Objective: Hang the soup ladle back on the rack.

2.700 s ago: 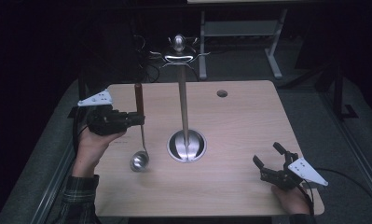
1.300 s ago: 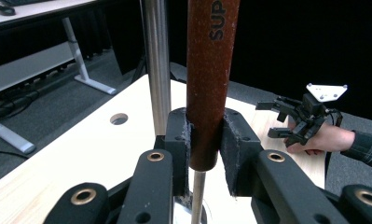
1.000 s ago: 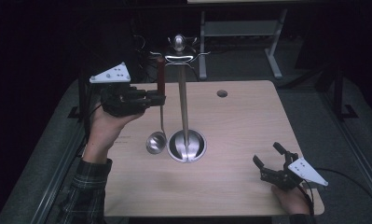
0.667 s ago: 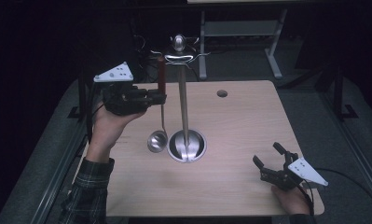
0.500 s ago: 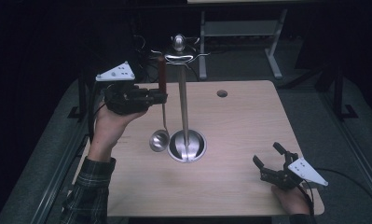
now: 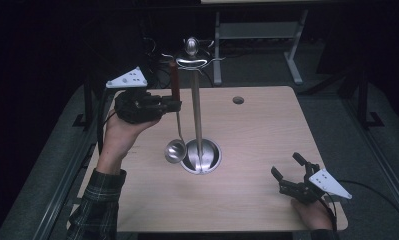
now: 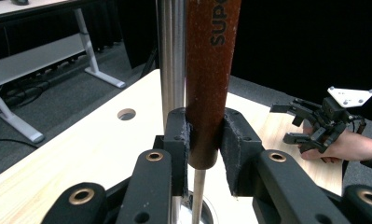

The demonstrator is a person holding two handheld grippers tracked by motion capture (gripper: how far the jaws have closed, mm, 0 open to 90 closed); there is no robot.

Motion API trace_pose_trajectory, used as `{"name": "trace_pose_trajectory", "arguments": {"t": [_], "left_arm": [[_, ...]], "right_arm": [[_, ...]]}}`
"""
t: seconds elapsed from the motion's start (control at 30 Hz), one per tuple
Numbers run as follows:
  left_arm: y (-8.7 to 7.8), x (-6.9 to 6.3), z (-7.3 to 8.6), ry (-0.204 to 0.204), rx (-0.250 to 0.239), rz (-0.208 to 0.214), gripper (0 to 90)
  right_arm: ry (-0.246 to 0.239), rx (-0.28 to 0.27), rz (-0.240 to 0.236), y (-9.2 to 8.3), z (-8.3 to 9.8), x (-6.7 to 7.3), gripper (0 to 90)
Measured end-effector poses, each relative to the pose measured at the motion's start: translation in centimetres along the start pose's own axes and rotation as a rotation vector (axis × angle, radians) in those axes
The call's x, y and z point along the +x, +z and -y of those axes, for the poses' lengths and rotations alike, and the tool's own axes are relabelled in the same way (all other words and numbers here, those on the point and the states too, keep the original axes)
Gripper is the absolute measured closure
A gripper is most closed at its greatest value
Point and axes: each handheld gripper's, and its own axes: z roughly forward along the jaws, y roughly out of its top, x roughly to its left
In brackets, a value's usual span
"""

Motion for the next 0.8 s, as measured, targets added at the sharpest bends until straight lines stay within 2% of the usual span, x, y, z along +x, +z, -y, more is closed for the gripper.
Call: {"name": "trace_pose_trajectory", "arguments": {"t": [0.23,0.5,0.8], "left_arm": [[-0.3,0.0,0.0,0.007,0.008,0.038,69.6],[-1.3,0.1,0.1,0.012,0.015,0.034,63.3],[-1.9,0.2,1.7,0.032,0.069,0.024,54.2]], "right_arm": [[-0.006,-0.001,-0.011,-0.1,0.0,0.1,8.0],[-0.006,0.002,0.001,-0.4,0.0,0.2,8.0],[-0.003,0.002,0.002,-0.4,0.0,0.2,8.0]]}}
